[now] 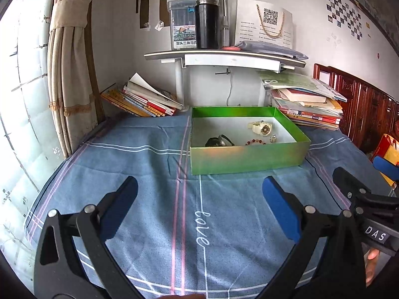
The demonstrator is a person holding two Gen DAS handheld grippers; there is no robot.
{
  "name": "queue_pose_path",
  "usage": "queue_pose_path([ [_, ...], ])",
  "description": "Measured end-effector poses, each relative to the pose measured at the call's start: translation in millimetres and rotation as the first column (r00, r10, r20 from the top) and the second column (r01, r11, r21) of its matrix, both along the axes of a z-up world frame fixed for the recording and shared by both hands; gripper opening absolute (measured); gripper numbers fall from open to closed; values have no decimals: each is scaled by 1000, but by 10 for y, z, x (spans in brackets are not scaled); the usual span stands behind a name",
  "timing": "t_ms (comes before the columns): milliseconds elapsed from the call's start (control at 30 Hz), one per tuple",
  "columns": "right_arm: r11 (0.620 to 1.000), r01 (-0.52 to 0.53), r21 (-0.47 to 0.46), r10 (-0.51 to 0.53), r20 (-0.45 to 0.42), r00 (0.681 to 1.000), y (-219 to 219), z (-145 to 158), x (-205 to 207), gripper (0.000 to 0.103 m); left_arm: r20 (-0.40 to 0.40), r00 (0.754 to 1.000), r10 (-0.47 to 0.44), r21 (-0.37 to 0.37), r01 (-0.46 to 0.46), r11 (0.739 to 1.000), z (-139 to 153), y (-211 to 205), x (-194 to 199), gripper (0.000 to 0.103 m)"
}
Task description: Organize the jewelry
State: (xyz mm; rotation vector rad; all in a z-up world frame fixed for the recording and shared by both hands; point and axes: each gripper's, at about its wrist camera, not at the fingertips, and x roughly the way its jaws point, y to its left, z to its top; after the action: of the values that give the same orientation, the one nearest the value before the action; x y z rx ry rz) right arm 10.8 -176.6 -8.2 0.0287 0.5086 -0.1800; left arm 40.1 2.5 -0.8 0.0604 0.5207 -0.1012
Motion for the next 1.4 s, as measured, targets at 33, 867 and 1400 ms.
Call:
queue_pose_path([
  [33, 1000, 2, 2, -2, 2, 1000, -7, 4, -2, 100, 1, 1000, 2, 4, -2, 1000, 2, -6, -2, 99],
  [867, 1000, -10, 11, 10, -6, 1000, 11, -6, 7, 100, -10, 1000, -4, 19, 4, 1000, -37, -21, 26, 99],
  [1400, 1000, -7, 13, 7, -5, 1000, 19, -3, 23, 100, -13, 1000, -5, 20, 5, 1000, -36, -33, 27, 99],
])
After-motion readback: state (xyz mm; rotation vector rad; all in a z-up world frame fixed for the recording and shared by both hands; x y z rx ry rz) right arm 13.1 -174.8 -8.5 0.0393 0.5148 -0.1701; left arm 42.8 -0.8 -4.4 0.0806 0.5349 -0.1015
